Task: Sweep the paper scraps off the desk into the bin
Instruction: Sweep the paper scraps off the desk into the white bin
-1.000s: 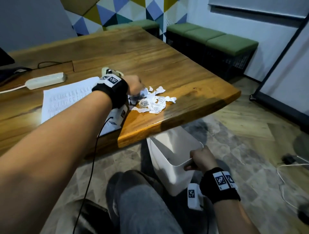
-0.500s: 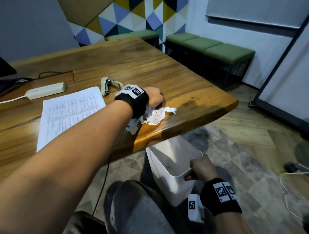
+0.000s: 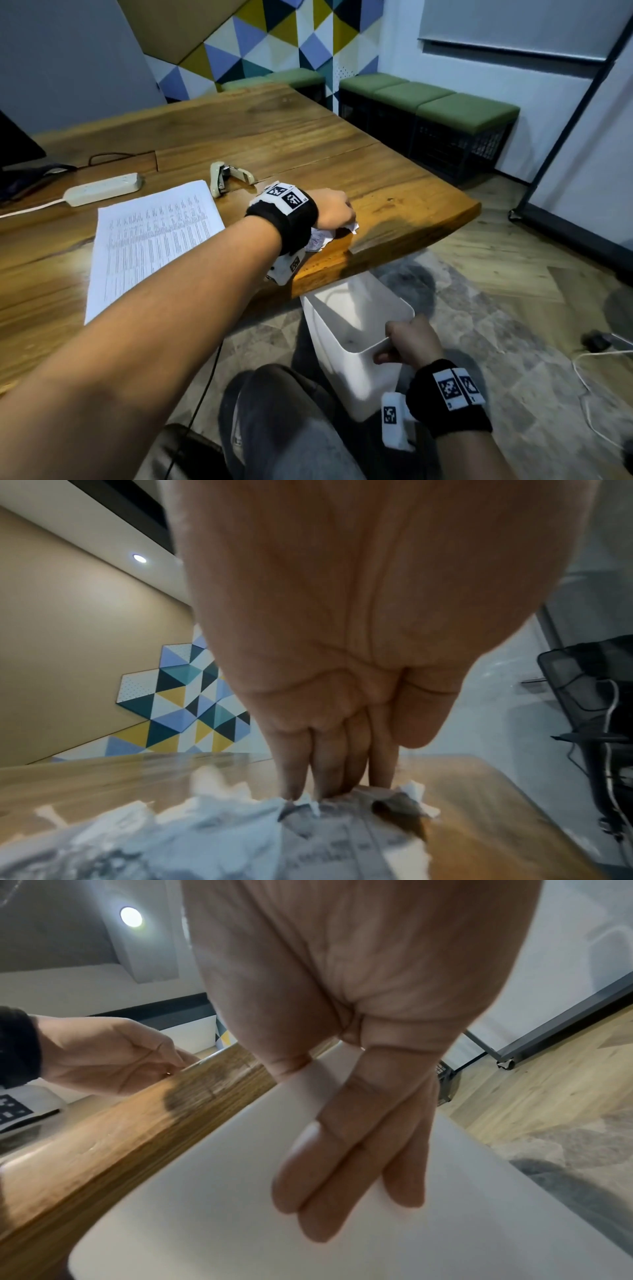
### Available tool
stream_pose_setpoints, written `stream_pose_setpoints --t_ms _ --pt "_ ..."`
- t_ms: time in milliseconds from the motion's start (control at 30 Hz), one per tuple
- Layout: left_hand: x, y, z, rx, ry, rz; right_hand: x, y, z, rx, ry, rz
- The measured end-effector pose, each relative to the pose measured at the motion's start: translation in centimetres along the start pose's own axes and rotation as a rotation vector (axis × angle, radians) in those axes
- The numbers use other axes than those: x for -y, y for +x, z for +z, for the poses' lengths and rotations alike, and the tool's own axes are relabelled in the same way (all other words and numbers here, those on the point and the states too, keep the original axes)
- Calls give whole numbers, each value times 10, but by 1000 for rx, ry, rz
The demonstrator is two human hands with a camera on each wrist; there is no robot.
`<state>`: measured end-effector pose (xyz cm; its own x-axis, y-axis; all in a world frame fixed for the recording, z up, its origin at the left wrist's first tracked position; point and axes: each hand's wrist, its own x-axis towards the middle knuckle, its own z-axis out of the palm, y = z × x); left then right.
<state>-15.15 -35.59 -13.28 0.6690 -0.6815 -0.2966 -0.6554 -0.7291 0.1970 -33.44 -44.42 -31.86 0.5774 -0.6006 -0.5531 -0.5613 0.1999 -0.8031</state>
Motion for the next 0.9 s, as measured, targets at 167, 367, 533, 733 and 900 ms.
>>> stream_pose_setpoints --t_ms 167,367,533,733,900 --pt "-16 -12 6 26 127 23 -6 4 7 13 91 -17" --pt "-16 -20 8 101 211 152 -6 5 5 18 88 -7" --pt "-28 -32 22 48 307 201 -8 8 11 25 98 -5" --pt "-20 -47 9 -59 246 249 -12 10 12 20 127 -7" --pt "3 -62 -5 -104 296 -5 -14 11 11 23 135 -6"
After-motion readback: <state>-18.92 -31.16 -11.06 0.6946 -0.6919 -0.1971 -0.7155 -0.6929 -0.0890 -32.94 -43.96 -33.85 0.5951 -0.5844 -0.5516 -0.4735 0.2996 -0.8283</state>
